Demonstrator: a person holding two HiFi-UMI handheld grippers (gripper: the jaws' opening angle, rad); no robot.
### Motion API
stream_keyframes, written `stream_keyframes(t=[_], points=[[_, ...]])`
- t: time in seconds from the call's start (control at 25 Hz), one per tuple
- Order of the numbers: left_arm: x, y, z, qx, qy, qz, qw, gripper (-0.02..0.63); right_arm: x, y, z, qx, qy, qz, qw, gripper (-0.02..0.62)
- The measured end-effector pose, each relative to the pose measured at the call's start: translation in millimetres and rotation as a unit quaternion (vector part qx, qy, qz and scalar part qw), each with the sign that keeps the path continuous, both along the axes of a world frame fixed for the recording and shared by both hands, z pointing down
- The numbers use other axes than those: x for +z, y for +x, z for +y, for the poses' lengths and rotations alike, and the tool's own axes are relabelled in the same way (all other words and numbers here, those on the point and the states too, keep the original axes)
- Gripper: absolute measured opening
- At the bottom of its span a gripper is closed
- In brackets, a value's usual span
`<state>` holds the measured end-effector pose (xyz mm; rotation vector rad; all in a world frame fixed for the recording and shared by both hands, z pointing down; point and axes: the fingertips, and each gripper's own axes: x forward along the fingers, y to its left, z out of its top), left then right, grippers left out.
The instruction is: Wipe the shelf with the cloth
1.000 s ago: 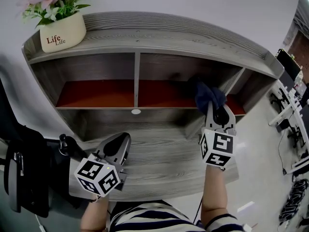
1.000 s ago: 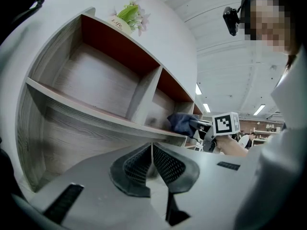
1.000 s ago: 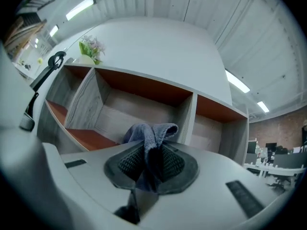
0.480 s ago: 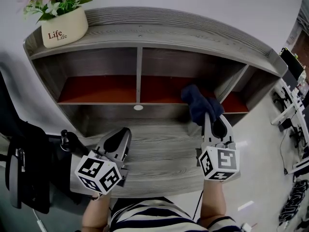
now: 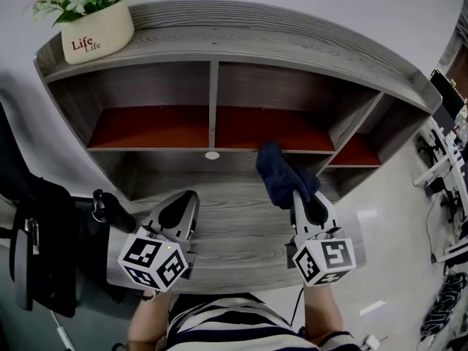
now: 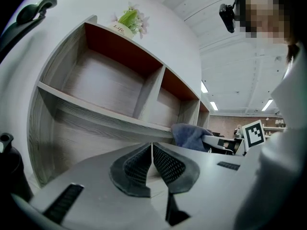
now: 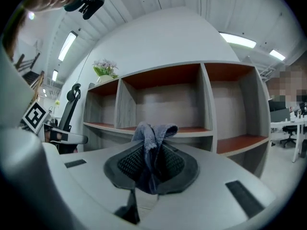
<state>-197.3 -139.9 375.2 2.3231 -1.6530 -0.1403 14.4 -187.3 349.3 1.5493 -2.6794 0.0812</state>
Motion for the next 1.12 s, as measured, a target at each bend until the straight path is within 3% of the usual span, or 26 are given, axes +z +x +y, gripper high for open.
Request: stream_keyframes(t=[0.32,1.12], points=[[13.7,-0.1,3.4,-0.005,-0.013,0.006,0.9999,0.025,40.1,-10.8,12.2,-0.028,-0.061,-0.022,0.998,0.071],[40.1,-9.5,12.4,-0.011,-0.05,0.028,0.9983,0.025,67.4,-31.2,20.0,-0.047,-0.096,-0.016,0.994,0.071]])
